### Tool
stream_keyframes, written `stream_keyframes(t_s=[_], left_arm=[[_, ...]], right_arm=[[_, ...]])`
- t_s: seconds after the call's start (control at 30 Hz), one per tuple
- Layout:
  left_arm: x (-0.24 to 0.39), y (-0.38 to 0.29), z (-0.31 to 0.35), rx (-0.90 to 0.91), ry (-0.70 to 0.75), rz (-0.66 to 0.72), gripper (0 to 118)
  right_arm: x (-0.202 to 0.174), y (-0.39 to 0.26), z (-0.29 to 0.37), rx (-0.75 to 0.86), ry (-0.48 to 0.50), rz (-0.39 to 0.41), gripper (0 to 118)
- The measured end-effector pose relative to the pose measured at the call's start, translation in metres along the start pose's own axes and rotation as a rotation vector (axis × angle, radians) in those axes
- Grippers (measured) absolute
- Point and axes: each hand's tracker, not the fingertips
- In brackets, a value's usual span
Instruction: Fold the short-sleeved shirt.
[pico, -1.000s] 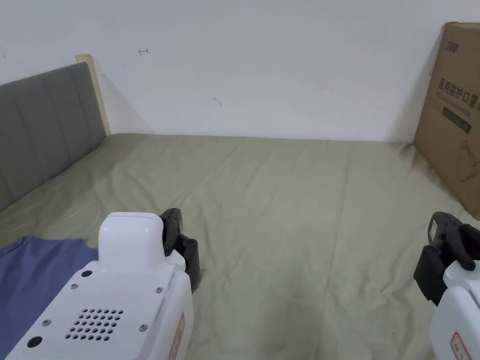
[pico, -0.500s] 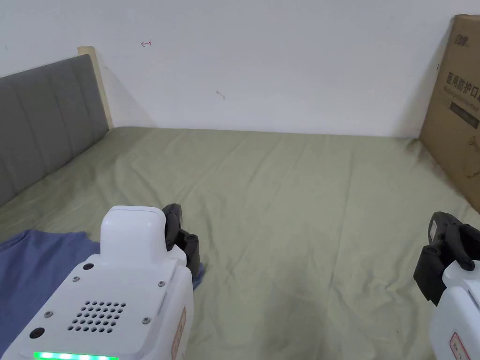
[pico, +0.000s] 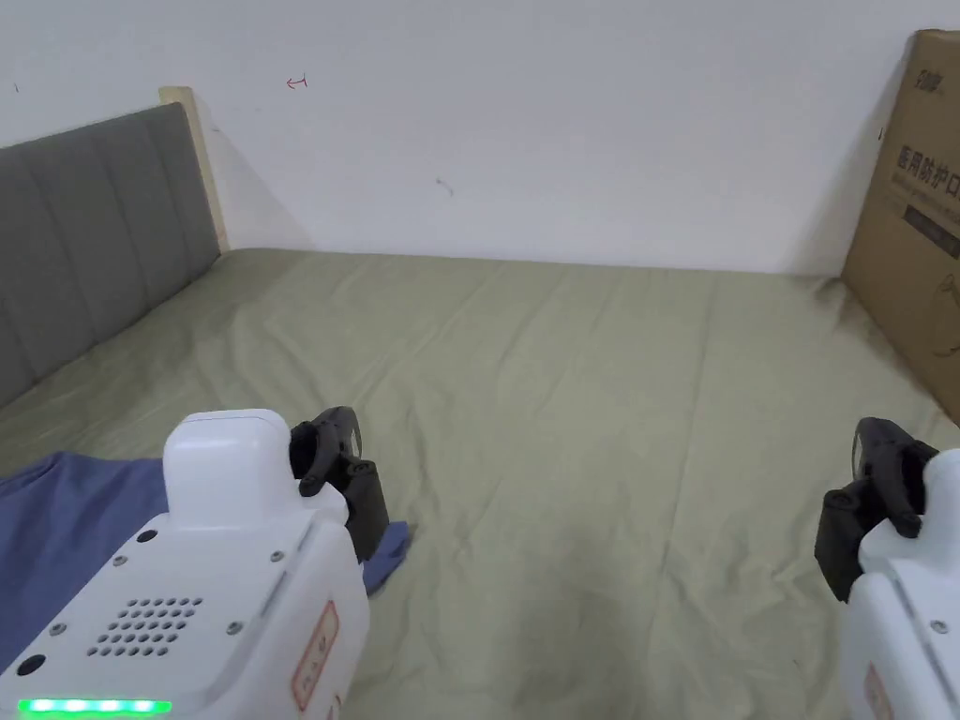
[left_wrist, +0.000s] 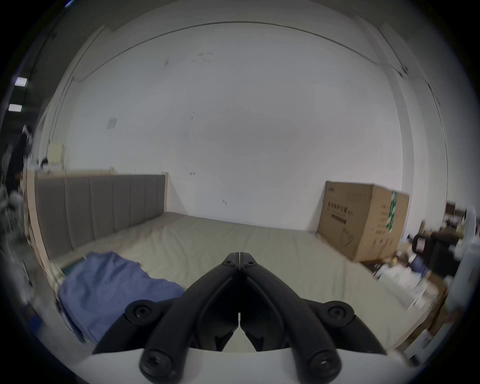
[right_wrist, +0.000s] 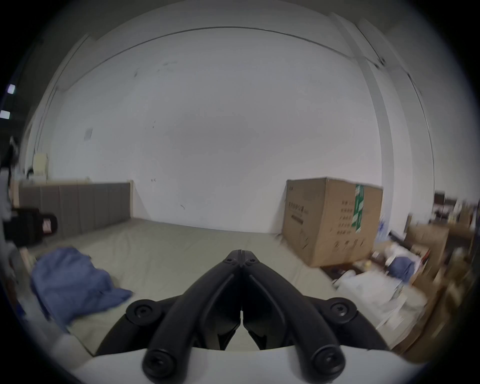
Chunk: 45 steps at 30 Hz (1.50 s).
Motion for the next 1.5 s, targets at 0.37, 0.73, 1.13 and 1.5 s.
stream_keyframes(t_s=[0.37, 0.73, 1.13, 1.5], left_arm=[[-0.054, -0.035, -0.01, -0.069, 0.021, 0.539, 0], [0.007, 0.005, 0.0, 0.053, 0.13, -0.101, 0], [0.043, -0.008, 0.003, 0.078, 0.109, -0.467, 20], [0.015, 0.0, 0.0, 0.024, 0.029, -0.203, 117]], right_arm=[[-0.07, -0.012, 0.014, 0.119, 0.087, 0.596, 0], [-0.024, 0.006, 0.001, 0.019, 0.112, -0.064, 0], [0.033, -0.011, -0.005, -0.031, 0.031, -0.483, 15], [0.021, -0.004, -0.001, -0.007, 0.026, -0.359, 117]])
